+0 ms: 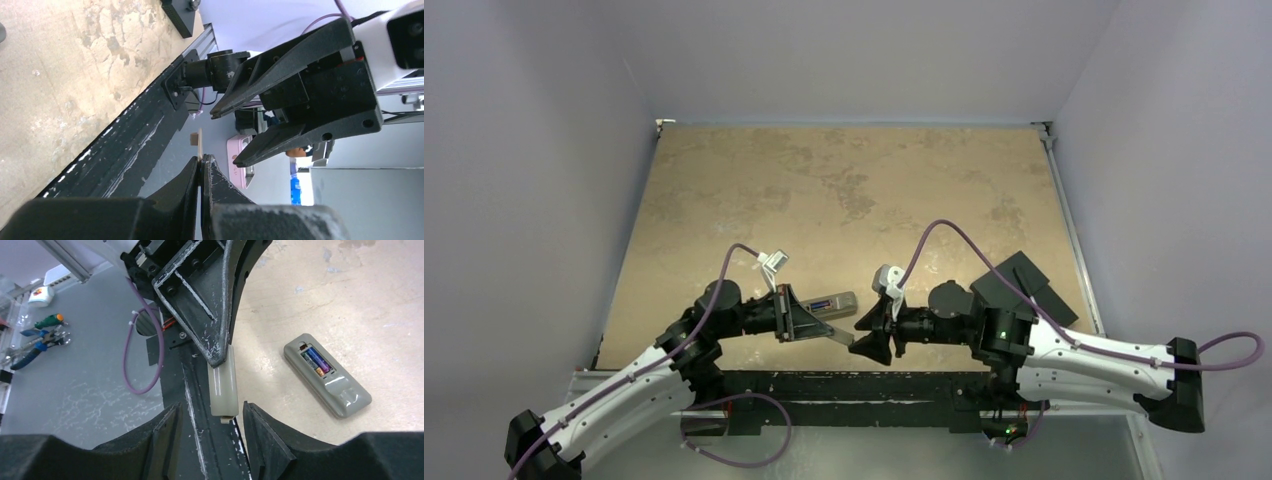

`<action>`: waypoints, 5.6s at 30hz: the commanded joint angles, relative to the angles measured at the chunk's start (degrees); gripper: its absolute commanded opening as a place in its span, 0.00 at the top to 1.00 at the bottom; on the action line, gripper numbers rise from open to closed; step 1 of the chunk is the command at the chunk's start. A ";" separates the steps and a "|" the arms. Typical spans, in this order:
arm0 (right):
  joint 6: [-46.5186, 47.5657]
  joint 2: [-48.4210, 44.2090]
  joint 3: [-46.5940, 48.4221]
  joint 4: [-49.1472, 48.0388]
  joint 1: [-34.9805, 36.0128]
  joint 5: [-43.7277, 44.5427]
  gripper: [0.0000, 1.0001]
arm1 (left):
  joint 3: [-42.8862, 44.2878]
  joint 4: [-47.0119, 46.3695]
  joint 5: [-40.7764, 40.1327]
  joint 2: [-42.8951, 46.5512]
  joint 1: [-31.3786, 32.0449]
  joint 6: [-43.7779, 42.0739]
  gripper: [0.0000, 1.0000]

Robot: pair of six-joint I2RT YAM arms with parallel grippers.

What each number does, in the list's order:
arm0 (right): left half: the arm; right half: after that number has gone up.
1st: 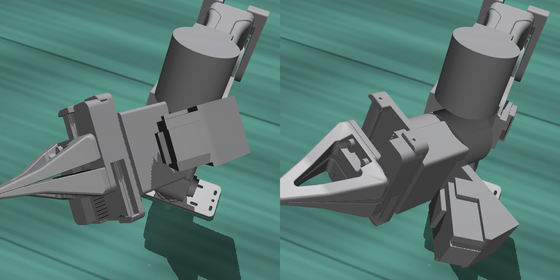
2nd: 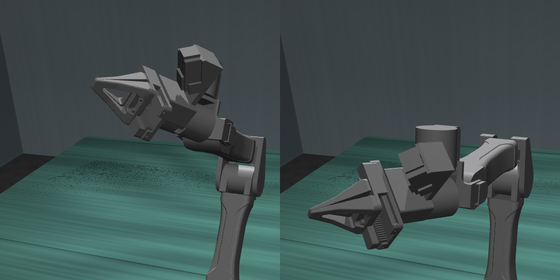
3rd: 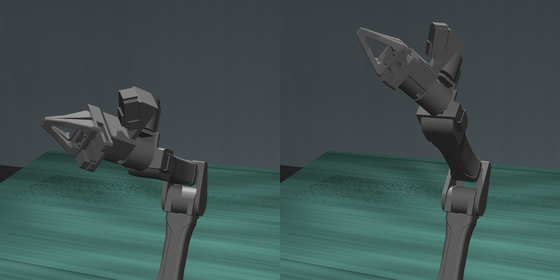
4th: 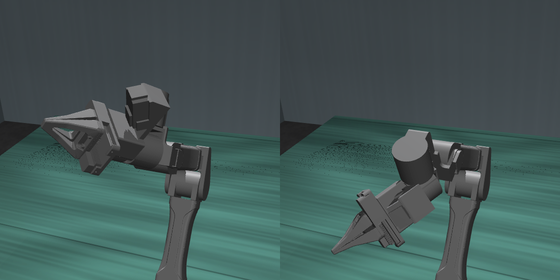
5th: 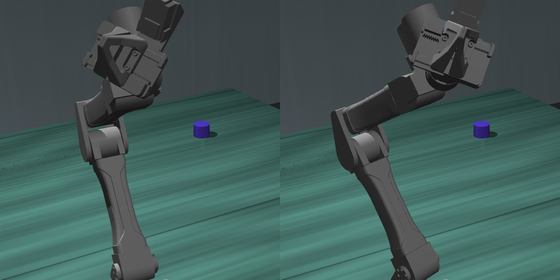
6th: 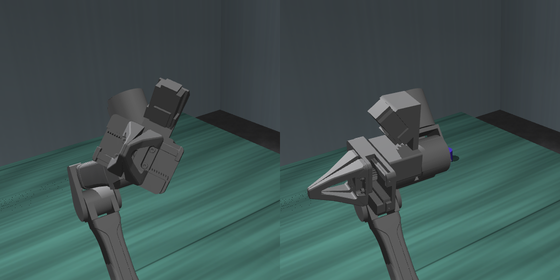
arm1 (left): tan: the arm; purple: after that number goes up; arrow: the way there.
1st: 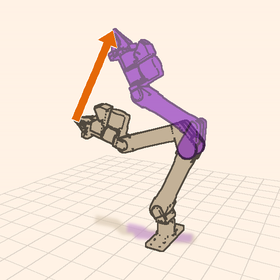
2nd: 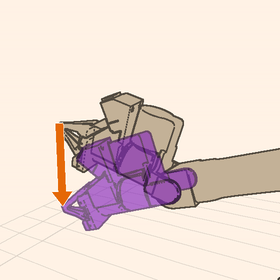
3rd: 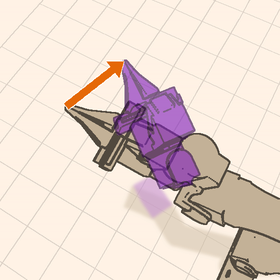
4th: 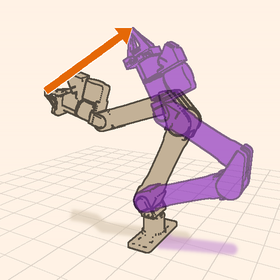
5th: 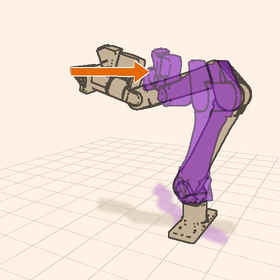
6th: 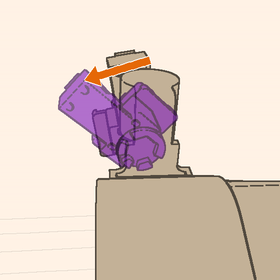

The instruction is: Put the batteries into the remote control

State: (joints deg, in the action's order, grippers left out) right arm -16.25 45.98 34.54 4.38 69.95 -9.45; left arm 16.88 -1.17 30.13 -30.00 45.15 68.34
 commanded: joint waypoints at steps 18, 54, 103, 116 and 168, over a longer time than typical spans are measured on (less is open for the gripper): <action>15.92 1.78 5.81 3.88 17.77 26.45 0.46 | -1.11 -4.17 -0.29 1.08 0.20 6.37 1.00; 19.50 7.79 7.93 2.95 20.94 33.72 0.63 | -1.96 -7.34 4.10 0.84 0.21 4.97 1.00; -9.18 13.16 12.00 19.07 20.92 34.41 0.92 | 16.42 15.63 -33.06 -25.25 0.13 -23.89 0.47; -11.79 11.94 9.16 17.80 20.94 34.85 0.91 | 14.21 8.01 -42.04 -36.74 -0.12 -25.30 0.47; -15.84 13.88 9.40 19.20 20.89 37.30 0.90 | 0.44 -1.38 -26.11 -41.86 -1.66 -20.22 1.00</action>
State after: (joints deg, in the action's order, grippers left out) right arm -29.93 59.42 42.63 23.27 90.76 25.06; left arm 20.60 -5.80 0.49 -71.20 42.57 46.50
